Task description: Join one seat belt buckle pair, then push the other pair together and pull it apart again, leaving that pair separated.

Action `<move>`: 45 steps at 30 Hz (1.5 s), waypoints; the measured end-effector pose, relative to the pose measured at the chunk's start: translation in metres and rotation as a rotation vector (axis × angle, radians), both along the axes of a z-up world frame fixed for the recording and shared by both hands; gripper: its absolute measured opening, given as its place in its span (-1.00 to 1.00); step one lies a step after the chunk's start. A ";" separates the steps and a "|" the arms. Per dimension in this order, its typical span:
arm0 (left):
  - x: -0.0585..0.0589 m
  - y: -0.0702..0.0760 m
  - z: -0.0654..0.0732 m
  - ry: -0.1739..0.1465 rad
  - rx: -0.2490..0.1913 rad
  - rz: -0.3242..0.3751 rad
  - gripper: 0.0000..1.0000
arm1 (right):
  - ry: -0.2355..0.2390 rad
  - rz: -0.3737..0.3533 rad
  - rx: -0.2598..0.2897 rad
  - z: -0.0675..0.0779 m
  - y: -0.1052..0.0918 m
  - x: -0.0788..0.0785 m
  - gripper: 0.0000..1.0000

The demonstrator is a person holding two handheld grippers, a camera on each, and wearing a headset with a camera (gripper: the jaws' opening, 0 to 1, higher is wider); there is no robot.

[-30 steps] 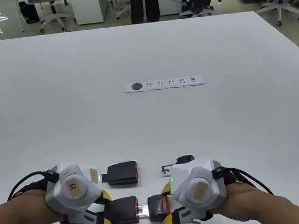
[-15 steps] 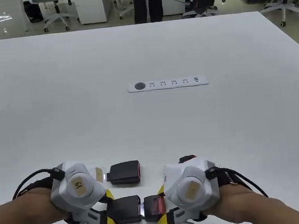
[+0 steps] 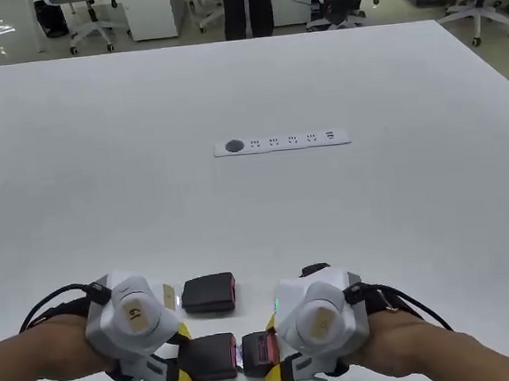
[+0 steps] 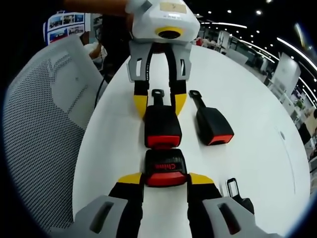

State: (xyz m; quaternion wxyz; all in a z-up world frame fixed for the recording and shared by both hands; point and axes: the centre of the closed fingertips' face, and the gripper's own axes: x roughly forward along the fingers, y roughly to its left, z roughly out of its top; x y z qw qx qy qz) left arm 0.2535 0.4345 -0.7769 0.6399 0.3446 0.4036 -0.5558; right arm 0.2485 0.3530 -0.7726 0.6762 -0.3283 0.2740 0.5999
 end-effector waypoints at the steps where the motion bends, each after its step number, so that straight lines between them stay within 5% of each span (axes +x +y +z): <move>1: -0.001 -0.001 0.000 0.002 0.000 0.003 -0.35 | 0.004 -0.009 0.002 0.000 0.000 -0.001 -0.40; 10: -0.001 0.000 -0.001 -0.036 0.011 -0.030 -0.33 | -0.005 0.004 0.006 -0.001 0.000 0.004 -0.37; 21: 0.001 0.008 -0.001 -0.034 0.014 0.009 -0.22 | -0.016 0.018 0.012 0.004 -0.002 0.004 -0.19; 36: -0.003 0.007 0.017 -0.041 -0.034 0.091 0.00 | -0.035 0.004 0.002 0.025 -0.016 0.015 0.07; 45: 0.009 0.017 0.035 -0.074 -0.073 0.148 0.13 | -0.031 -0.050 0.012 0.037 -0.034 0.032 0.19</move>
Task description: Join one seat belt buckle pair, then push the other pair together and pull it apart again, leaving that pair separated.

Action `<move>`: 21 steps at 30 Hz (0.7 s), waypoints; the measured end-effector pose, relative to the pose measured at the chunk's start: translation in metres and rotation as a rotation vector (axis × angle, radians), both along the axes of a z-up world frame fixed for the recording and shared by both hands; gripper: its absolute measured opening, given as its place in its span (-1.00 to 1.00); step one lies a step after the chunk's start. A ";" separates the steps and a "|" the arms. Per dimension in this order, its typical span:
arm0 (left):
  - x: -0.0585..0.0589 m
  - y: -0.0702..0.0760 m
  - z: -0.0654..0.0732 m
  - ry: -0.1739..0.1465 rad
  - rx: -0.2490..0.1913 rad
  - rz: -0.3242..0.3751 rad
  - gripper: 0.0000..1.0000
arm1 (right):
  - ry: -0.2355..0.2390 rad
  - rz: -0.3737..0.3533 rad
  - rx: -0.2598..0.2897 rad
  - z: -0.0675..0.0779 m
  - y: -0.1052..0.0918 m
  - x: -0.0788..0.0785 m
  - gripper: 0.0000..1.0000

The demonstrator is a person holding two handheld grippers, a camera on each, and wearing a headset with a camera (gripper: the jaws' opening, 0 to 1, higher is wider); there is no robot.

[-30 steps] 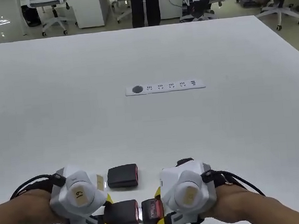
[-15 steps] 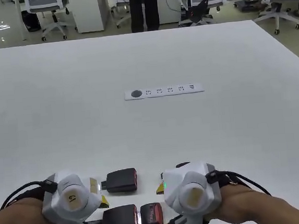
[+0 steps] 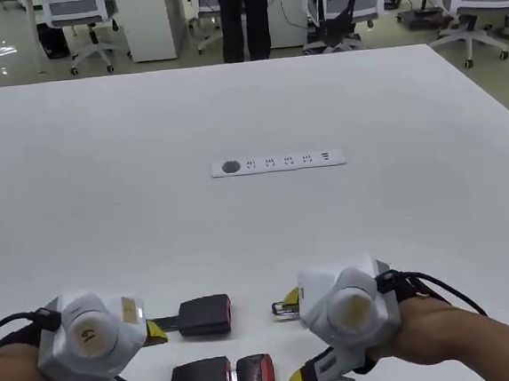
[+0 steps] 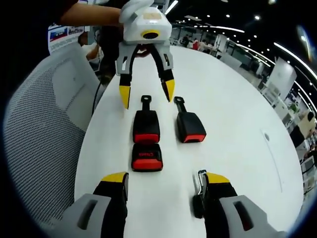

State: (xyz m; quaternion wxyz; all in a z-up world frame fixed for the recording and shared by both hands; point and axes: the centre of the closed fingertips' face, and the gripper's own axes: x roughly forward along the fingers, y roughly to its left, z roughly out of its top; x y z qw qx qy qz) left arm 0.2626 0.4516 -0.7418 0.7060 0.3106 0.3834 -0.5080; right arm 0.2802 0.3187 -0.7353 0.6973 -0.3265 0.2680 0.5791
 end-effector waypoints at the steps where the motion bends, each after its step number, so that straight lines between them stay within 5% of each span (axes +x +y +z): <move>1: 0.002 0.000 0.003 -0.004 -0.004 0.007 0.13 | 0.000 -0.007 0.003 -0.002 -0.002 0.004 0.19; 12: 0.020 0.006 0.010 -0.018 -0.028 0.052 0.16 | -0.019 -0.061 0.012 0.006 -0.029 0.028 0.20; 21: 0.049 0.010 0.010 -0.029 -0.047 0.070 0.16 | -0.029 -0.099 0.011 0.007 -0.053 0.050 0.19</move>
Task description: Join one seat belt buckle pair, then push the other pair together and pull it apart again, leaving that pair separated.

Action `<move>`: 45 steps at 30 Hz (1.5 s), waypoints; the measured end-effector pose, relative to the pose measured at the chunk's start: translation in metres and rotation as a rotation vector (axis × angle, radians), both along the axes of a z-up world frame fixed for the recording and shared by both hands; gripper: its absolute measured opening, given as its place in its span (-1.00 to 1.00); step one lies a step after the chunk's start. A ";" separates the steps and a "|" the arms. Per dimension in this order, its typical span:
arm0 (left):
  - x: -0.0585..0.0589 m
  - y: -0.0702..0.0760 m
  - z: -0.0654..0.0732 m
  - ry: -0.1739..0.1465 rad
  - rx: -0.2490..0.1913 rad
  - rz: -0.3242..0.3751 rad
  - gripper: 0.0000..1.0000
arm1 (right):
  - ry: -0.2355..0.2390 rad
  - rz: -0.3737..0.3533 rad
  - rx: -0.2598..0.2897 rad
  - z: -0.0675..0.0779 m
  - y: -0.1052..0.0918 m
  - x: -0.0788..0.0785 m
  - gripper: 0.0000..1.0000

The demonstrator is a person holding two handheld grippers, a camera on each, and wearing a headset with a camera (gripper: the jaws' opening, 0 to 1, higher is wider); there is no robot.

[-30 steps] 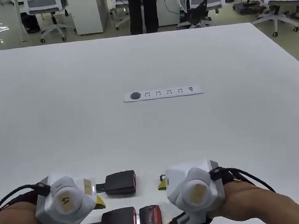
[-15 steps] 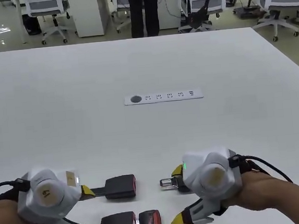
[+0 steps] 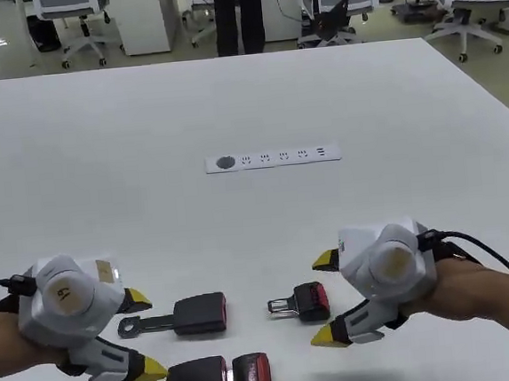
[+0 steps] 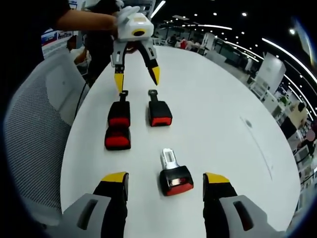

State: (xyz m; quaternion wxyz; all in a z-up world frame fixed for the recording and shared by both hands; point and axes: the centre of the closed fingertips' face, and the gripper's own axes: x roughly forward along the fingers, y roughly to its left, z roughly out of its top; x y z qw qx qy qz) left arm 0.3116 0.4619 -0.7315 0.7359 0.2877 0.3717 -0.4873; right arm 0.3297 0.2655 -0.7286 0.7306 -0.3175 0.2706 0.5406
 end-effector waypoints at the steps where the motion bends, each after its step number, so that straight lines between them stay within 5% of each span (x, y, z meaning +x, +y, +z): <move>1: 0.004 0.000 0.000 -0.003 0.000 0.000 0.16 | 0.000 -0.004 0.002 0.000 -0.003 0.002 0.19; 9: 0.024 -0.002 -0.006 -0.006 0.022 -0.027 0.13 | 0.006 -0.009 -0.015 -0.012 -0.017 0.013 0.13; 21: 0.041 -0.012 -0.024 0.031 0.079 -0.080 -0.01 | 0.014 0.033 -0.006 -0.026 -0.014 0.025 -0.08; 34: 0.038 -0.024 -0.033 0.084 0.134 -0.144 -0.14 | 0.033 0.092 -0.028 -0.041 -0.006 0.025 -0.31; 45: 0.038 -0.024 -0.046 0.085 0.180 -0.192 -0.33 | 0.063 0.074 -0.036 -0.051 -0.006 0.023 -0.35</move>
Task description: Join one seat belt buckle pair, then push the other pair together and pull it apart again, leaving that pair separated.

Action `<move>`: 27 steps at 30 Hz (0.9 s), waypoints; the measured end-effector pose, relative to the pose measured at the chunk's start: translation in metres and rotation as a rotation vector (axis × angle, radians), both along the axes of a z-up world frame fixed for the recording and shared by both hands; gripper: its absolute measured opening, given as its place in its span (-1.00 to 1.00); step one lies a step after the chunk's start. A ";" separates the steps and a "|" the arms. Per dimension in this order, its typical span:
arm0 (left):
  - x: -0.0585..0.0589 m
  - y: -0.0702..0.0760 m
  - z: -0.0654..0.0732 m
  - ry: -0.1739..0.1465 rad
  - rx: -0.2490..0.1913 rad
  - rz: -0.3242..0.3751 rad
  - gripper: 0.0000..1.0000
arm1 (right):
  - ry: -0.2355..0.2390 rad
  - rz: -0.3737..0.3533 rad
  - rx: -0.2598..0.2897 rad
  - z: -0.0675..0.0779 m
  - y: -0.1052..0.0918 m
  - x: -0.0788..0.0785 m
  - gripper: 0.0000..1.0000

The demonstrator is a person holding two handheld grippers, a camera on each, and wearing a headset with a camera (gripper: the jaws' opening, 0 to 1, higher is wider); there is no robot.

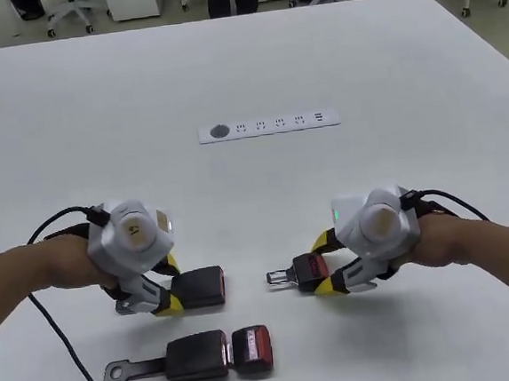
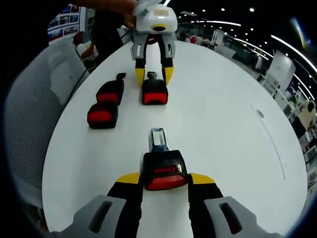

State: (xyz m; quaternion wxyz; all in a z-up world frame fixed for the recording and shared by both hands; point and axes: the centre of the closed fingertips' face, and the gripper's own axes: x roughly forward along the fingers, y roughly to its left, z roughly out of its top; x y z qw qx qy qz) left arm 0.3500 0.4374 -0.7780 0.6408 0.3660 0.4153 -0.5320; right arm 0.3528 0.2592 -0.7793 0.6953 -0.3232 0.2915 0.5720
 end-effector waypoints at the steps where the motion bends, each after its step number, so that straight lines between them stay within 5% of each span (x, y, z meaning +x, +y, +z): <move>1: -0.002 0.000 -0.002 0.000 0.003 -0.004 -0.35 | 0.001 -0.002 0.001 -0.001 0.000 0.000 -0.35; 27: 0.000 0.001 -0.006 0.032 0.018 -0.007 -0.37 | -0.005 0.019 -0.024 0.001 0.000 -0.003 -0.40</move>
